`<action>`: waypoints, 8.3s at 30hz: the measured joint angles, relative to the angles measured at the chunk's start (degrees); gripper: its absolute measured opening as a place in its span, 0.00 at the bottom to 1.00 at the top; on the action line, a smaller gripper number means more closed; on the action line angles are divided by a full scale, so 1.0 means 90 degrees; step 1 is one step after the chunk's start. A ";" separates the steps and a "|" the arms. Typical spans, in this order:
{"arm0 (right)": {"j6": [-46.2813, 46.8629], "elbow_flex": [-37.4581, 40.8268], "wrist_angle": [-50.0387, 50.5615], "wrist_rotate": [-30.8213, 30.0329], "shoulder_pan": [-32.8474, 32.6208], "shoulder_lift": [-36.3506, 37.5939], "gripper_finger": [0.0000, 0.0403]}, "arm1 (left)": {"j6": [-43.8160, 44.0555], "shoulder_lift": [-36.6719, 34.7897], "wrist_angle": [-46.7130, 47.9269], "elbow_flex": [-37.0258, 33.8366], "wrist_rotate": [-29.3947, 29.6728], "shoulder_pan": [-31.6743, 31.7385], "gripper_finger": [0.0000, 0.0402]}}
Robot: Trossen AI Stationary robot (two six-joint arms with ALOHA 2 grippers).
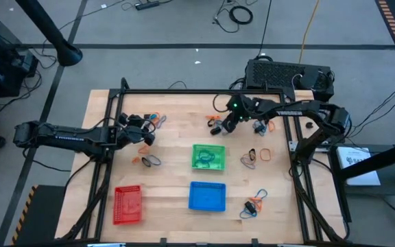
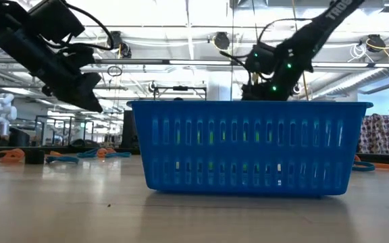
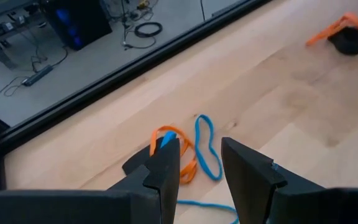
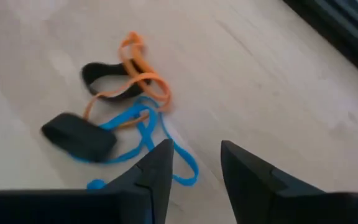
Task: Sort rubber bands into baskets
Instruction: Put the blue rubberband into the green bin
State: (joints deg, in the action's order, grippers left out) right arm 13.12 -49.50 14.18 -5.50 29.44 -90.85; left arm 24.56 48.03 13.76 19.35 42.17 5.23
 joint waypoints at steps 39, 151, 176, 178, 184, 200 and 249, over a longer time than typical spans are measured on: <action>0.1586 0.0438 -0.0349 0.0270 -0.0254 -0.0349 0.01 | -0.0287 0.0005 -0.0143 0.0000 0.0007 0.0000 0.32; -0.1183 -0.9497 -0.0771 0.0795 -0.2006 -0.7471 0.33 | 0.0393 -0.0010 0.1559 -0.0024 0.3079 0.1115 0.32; -0.1469 -0.9521 -0.0072 0.0988 -0.2063 -0.7587 0.13 | -0.0623 -0.0010 0.0326 -0.0034 0.2555 0.1120 0.32; -0.1454 -0.9518 -0.0187 0.0984 -0.2063 -0.7597 0.06 | -0.0651 -0.0010 0.0327 -0.0034 0.2555 0.1120 0.32; -0.1294 -0.9481 -0.0276 0.0915 -0.2063 -0.7473 0.01 | -0.0661 -0.0012 0.0412 -0.0034 0.2486 0.1120 0.32; -0.1361 -0.9496 0.5560 0.2277 -0.2302 -0.4886 0.00 | -0.0603 -0.0005 0.0438 -0.0034 0.0236 0.1109 0.32; -0.0179 -0.4544 0.4553 -0.0166 -0.3859 -0.1517 0.00 | -0.1940 0.1209 -0.2077 -0.0036 -0.2021 -0.0044 0.32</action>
State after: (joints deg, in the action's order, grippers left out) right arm 11.51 -90.40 55.16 -7.00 -5.29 -104.50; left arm 7.10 58.92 -4.94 19.03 23.99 4.84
